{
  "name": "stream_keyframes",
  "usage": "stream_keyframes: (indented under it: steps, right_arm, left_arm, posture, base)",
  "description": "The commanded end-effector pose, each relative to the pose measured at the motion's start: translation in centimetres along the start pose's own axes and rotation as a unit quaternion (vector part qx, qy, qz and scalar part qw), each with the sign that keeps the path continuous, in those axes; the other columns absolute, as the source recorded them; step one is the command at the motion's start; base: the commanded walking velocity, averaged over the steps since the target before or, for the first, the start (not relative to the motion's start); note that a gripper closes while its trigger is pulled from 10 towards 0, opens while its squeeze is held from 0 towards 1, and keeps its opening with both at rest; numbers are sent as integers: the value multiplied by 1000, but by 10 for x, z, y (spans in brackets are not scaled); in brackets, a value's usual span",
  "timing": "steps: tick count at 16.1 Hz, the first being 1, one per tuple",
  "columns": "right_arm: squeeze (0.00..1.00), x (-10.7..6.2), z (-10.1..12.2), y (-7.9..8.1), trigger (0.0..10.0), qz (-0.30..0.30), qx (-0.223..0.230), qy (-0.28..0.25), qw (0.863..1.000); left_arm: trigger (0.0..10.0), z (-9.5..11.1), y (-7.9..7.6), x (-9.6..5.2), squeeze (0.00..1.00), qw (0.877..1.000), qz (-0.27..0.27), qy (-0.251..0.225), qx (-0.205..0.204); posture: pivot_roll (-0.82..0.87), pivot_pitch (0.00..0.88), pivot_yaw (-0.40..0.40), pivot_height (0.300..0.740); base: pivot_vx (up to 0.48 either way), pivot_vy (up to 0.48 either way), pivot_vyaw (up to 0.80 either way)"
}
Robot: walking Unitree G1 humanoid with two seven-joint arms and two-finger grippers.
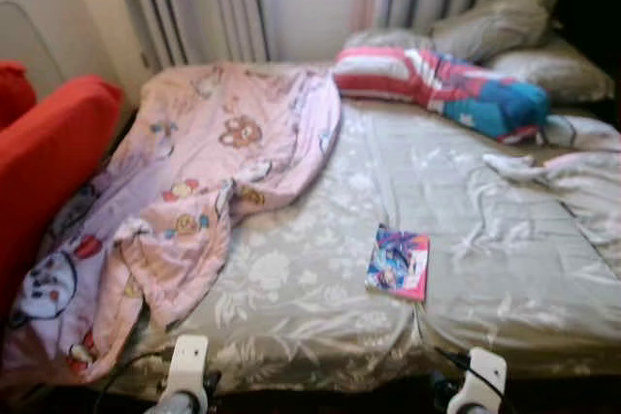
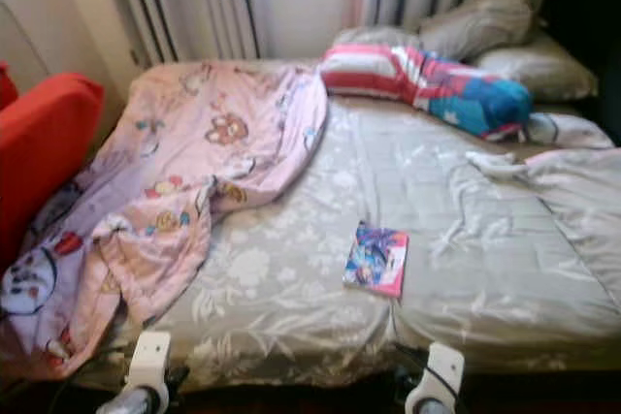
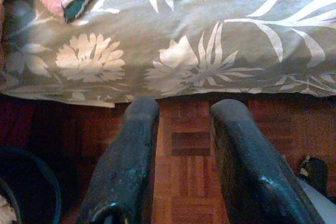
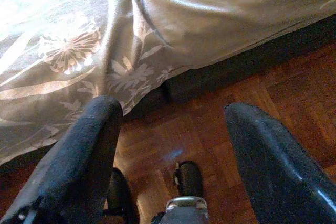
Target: Clean up the room
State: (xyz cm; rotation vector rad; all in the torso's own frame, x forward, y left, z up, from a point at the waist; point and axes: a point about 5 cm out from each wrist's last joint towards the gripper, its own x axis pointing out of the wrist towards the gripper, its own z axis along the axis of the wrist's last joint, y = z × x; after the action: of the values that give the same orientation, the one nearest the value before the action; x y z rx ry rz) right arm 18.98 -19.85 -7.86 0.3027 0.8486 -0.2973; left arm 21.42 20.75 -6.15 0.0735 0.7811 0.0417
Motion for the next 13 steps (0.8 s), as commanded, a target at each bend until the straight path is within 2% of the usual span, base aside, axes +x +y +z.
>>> stream_keyframes:
  steps: [1, 12, 13]
  right_arm:
    - [0, 0, 0, 0, 10000, 0, -3, 1, 1000]
    - [0, 1, 3, 6, 10000, 16, -8, -3, 1000]
    - [0, 1, 2, 6, 10000, 15, -7, -3, 1000]
  left_arm:
    - [10000, -1, 2, -1, 0, 1000, 3, 1, -2]
    - [10000, -6, 2, -2, 0, 1000, 3, 5, -9]
    - [10000, -6, 2, -2, 0, 1000, 5, 4, -10]
  posture:
    - [148, 13, 38, 740]
    - [149, 21, 33, 740]
    - [147, 22, 32, 740]
  base:
    - [0, 0, 0]
    - [0, -291, 0]
    - [0, 0, 0]
